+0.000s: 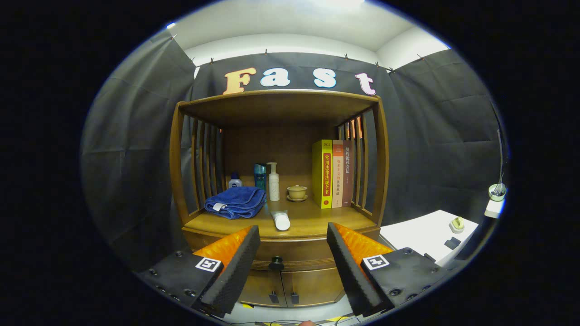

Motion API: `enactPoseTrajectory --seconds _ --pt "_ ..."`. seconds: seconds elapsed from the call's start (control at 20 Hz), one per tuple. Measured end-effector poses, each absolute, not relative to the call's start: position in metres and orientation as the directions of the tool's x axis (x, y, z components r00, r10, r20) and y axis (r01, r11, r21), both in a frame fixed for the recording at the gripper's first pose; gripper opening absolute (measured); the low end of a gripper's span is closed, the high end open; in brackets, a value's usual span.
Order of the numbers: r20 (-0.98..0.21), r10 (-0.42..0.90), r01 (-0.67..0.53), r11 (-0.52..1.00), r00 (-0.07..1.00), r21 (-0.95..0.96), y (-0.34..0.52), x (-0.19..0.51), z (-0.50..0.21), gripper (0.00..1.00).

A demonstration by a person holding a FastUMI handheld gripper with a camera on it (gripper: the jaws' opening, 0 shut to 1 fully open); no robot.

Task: Pull open the drawer, take out the items inside it, and place them on the countertop above the cabinet.

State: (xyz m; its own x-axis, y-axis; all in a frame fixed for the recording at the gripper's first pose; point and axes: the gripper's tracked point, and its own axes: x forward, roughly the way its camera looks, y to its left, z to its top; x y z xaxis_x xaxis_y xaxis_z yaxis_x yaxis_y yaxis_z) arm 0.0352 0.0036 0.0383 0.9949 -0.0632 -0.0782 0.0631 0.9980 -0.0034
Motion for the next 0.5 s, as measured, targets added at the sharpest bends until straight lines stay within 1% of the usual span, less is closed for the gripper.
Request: enactPoseTrajectory --seconds 0.5 --pt "-0.076 -0.067 0.067 0.998 0.995 0.002 0.0027 0.0372 0.036 0.98"
